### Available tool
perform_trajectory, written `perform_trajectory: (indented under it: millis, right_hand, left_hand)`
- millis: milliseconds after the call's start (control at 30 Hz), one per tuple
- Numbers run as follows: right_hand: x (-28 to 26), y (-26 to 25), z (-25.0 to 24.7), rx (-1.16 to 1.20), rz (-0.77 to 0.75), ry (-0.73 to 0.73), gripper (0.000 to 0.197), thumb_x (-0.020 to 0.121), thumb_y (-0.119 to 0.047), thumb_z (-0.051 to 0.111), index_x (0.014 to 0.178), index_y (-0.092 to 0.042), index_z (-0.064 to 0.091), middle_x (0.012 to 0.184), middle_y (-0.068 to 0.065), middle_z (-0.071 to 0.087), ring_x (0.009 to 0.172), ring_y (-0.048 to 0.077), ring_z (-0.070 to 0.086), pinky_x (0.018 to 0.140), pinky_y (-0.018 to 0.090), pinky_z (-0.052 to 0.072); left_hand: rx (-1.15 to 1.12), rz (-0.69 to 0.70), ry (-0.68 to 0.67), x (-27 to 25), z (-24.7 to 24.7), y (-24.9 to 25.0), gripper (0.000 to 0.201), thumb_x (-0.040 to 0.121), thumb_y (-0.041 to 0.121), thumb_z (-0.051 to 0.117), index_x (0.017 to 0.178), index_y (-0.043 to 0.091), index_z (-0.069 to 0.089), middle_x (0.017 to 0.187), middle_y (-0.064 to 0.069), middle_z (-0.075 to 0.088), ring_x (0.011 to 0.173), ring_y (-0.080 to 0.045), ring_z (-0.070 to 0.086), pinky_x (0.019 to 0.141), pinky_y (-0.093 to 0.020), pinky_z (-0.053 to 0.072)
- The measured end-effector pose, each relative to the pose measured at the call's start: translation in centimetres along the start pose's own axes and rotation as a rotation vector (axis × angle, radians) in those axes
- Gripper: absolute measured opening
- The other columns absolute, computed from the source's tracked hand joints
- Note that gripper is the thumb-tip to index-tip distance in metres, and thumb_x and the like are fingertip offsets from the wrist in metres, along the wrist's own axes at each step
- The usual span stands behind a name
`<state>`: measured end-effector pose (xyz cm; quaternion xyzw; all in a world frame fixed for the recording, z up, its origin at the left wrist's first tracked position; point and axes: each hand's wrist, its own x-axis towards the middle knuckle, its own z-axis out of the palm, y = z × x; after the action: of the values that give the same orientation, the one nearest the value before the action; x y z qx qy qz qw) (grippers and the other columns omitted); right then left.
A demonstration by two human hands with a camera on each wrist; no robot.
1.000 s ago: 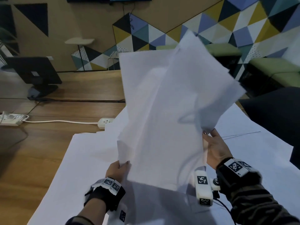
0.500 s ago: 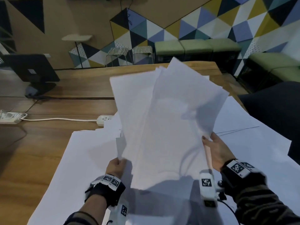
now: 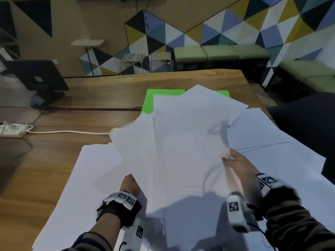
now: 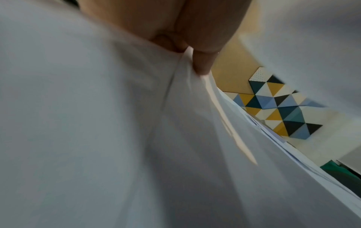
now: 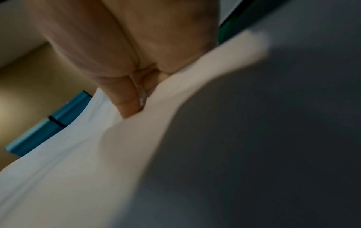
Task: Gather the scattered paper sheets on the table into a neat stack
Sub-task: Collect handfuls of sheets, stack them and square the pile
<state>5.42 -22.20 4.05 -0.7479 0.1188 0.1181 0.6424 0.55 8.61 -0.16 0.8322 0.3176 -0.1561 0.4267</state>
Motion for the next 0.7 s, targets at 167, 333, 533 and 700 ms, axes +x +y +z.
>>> perform_trajectory:
  millis: [167,333,533,700]
  right_hand:
    - [-0.2,3.8,-1.1,-0.432,0.083,0.031,0.029,0.093,0.002,0.045,0.121,0.002,0.053,0.124,0.021,0.056,0.113,0.037,0.053,0.100,0.041,0.039]
    - [-0.4,5.8,-0.3,-0.532,0.113,0.059,0.037,0.095,-0.008,0.046,0.132,-0.010,0.044,0.131,0.013,0.054,0.116,0.030,0.053,0.095,0.032,0.039]
    - [-0.8,6.1,0.7,-0.484,0.099,0.268,0.018,0.085,-0.014,0.064,0.100,-0.010,0.057,0.103,0.016,0.065,0.093,0.028,0.059,0.079,0.026,0.038]
    - [0.1,5.3,0.6,-0.564,0.108,0.178,0.028,0.087,-0.009,0.059,0.115,-0.007,0.058,0.110,0.014,0.062,0.099,0.028,0.058,0.087,0.028,0.040]
  left_hand:
    - [-0.419,-0.046,-0.013,0.7,0.3,0.6,0.061,0.098,0.049,0.027,0.135,0.005,0.046,0.139,-0.017,0.046,0.128,-0.034,0.044,0.110,-0.040,0.031]
    - [-0.513,0.042,-0.096,0.4,0.8,-0.2,0.056,0.090,0.037,0.058,0.134,0.005,0.047,0.130,-0.012,0.054,0.123,-0.029,0.050,0.104,-0.035,0.037]
    - [-0.361,0.063,-0.042,1.2,1.1,-1.4,0.037,0.090,0.031,0.058,0.107,-0.001,0.064,0.102,-0.020,0.067,0.096,-0.034,0.063,0.090,-0.043,0.050]
    - [-0.316,0.115,0.013,1.7,0.7,-1.1,0.037,0.088,0.037,0.060,0.071,0.005,0.065,0.074,-0.012,0.064,0.072,-0.023,0.060,0.067,-0.029,0.045]
